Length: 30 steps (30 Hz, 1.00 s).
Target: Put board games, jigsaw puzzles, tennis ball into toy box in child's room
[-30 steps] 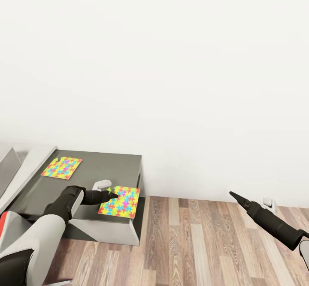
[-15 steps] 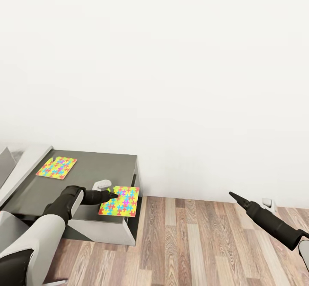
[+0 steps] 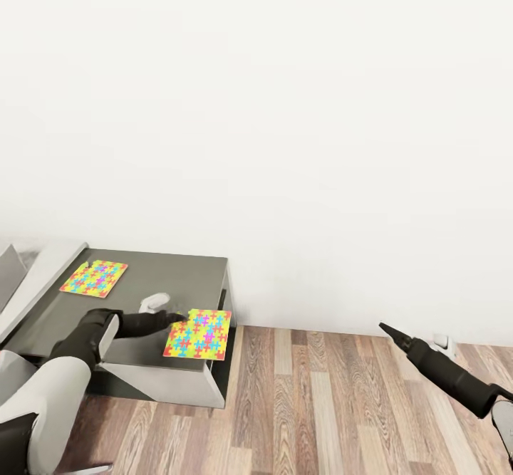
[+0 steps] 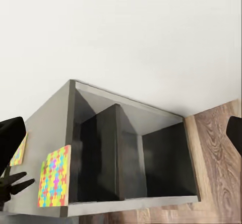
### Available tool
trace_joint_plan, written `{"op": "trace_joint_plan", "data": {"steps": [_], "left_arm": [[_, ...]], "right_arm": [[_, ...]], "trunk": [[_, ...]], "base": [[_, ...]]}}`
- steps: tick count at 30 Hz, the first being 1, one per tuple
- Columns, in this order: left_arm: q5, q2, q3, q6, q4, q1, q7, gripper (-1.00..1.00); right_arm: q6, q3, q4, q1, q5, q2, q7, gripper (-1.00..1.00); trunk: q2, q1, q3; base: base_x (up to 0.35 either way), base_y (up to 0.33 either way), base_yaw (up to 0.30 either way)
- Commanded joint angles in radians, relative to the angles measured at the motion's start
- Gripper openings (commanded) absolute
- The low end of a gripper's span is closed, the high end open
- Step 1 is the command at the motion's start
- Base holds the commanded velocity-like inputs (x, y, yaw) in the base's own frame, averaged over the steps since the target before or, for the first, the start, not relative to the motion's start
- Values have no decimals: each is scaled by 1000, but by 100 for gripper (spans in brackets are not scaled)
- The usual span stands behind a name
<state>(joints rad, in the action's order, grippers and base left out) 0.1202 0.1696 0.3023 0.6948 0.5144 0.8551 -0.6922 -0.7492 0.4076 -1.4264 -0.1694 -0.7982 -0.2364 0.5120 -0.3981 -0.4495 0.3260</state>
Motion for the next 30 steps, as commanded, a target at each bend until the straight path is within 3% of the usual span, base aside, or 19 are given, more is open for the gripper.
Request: {"op": "trace_joint_plan", "data": {"steps": [1, 5, 13, 19, 23, 26, 30], "left_arm": [[11, 6, 14, 6, 1, 1, -31, 100], [12, 37, 31, 7, 2, 1, -126, 100], [12, 91, 39, 8, 3, 1, -294, 100], [14, 110, 35, 8, 20, -1, -486, 100], [25, 112, 28, 16, 94, -14, -683, 100], [27, 112, 26, 33, 133, -31, -779, 100], [26, 112, 24, 59, 203, -53, -879, 100]], "right_arm": [[-3, 0, 15, -4, -3, 0, 1, 100], [37, -26, 90, -34, -4, -2, 1, 100], [97, -180, 237, -127, 3, -1, -5, 100], [145, -292, 335, -206, 45, 13, -46, 100], [143, -381, 358, -251, 57, 94, -58, 100], [116, -406, 369, -285, 57, 136, -58, 100], [1, -422, 437, -338, 56, 182, -59, 100]], "trunk": [[-2, -1, 2], [-2, -1, 2], [-2, -1, 2], [-2, -1, 2], [-2, -1, 2], [-2, -1, 2], [-2, -1, 2]], "base": [[0, 0, 0], [0, 0, 0], [0, 0, 0], [0, 0, 0], [0, 0, 0], [0, 0, 0], [0, 0, 0]]}}
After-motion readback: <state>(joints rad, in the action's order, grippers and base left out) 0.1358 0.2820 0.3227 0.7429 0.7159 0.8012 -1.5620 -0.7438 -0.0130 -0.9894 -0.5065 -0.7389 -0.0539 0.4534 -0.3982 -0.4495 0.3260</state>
